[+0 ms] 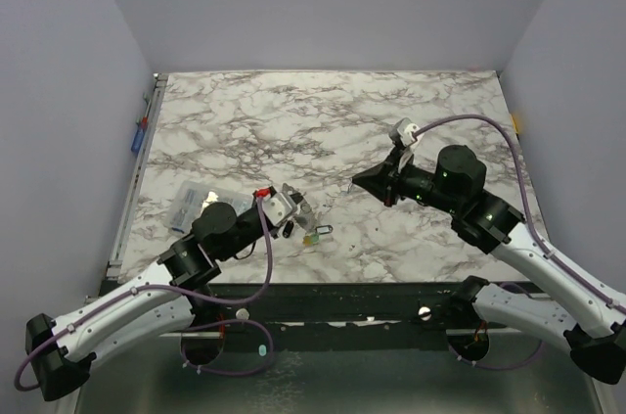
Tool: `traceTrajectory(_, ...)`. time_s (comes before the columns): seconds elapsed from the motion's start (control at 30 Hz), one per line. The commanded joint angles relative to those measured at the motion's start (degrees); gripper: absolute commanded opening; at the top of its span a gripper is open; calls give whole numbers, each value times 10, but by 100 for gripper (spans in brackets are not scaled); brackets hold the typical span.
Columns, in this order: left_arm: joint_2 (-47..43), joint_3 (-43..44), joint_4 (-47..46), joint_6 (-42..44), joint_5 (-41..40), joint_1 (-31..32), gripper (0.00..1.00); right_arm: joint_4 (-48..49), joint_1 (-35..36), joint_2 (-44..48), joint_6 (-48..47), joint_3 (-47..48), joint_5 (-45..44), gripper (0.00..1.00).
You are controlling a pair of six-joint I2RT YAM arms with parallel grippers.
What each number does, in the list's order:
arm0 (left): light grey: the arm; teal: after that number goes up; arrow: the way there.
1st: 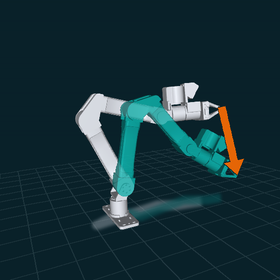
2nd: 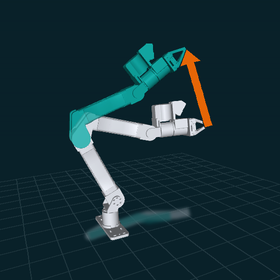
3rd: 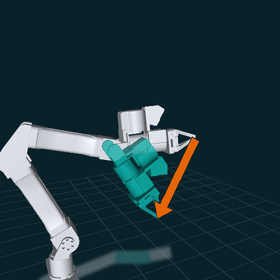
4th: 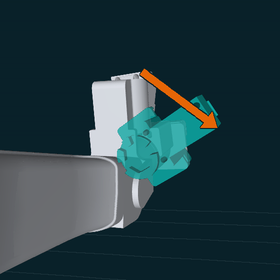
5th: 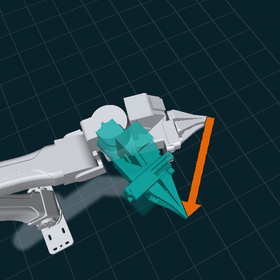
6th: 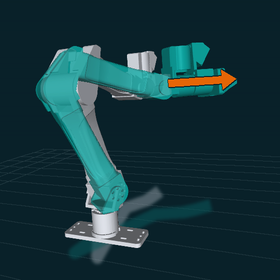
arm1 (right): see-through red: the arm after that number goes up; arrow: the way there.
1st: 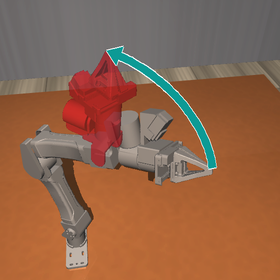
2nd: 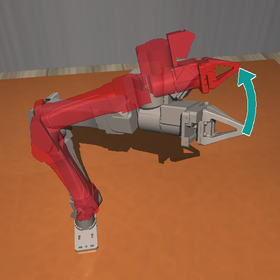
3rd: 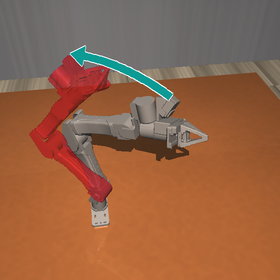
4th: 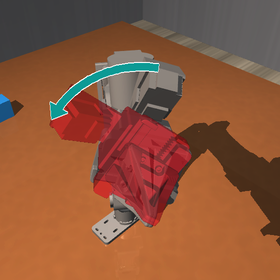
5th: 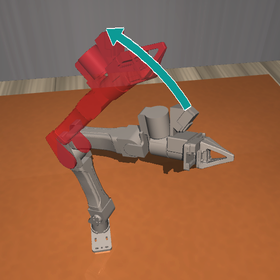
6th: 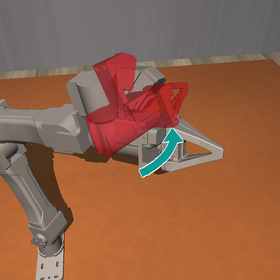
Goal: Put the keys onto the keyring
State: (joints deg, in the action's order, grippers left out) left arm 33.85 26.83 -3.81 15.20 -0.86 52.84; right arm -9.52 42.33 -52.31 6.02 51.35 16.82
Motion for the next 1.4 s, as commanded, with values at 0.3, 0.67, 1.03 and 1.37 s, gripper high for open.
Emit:
traceTrajectory(0.3,119,180,-48,-42,118,-2,0,-32,4,90,-52,35,-15,1)
traceTrajectory(0.67,188,184,-130,-176,185,-2,0,-88,4,144,-55,23,5,1)
traceTrajectory(1.03,231,185,-158,-220,193,-2,0,-136,4,138,-104,23,46,1)
traceTrajectory(1.37,235,186,-164,-202,187,-1,0,-142,3,106,-126,36,68,1)
